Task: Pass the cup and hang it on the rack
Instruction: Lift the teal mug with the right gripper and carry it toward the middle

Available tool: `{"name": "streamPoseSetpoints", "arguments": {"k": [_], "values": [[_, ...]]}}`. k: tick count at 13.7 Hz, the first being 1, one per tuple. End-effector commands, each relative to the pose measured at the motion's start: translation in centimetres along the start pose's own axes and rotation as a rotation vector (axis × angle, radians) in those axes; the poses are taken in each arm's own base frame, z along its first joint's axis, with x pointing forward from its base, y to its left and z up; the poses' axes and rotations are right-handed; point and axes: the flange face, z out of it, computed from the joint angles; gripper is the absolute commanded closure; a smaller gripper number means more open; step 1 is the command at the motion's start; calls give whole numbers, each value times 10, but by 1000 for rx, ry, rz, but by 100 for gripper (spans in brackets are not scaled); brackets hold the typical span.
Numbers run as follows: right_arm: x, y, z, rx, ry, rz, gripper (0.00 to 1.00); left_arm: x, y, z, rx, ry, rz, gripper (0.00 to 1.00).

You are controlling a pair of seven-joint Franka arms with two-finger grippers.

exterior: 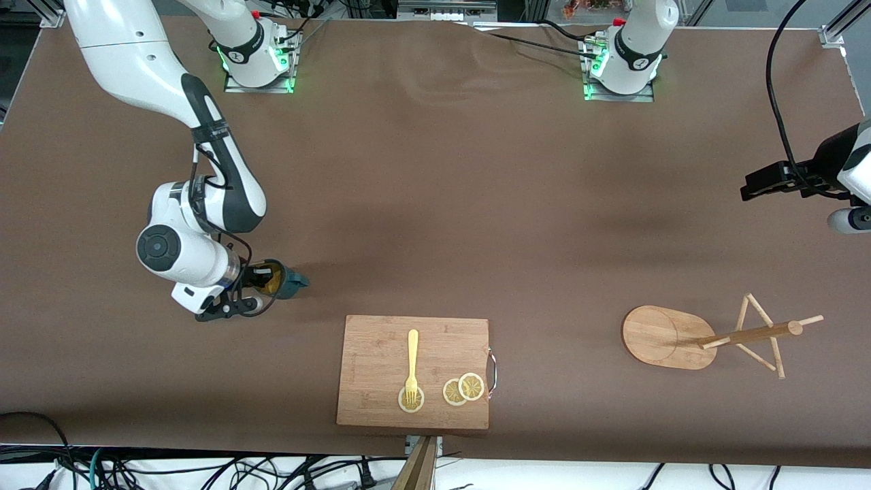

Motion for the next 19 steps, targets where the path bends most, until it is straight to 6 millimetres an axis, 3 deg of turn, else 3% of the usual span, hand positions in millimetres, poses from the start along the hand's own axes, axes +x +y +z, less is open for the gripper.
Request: {"name": "streamPoseSetpoints", "arguments": {"k": [1,7,9,12,14,16,19], "values": [[5,-57,-10,5,19,19,100,3,-1,-5,-26,6,11,0],[-3,-238,-43,9,53,51,100,3,-1,-5,-26,6,11,0],[-17,-305,-35,12,50,59,100,3,-1,-5,-26,6,11,0],[-43,-428,-19,62,62,130,100,3,-1,-5,-26,6,11,0],[-65,-491,-7,78,74,146,100,3,-1,-5,-26,6,11,0],[-93,-534,3,77,86,126,100,3,0,-5,-26,6,12,0],[-123,-566,13,45,96,63,100,3,-2,-5,-26,7,9,0]]}}
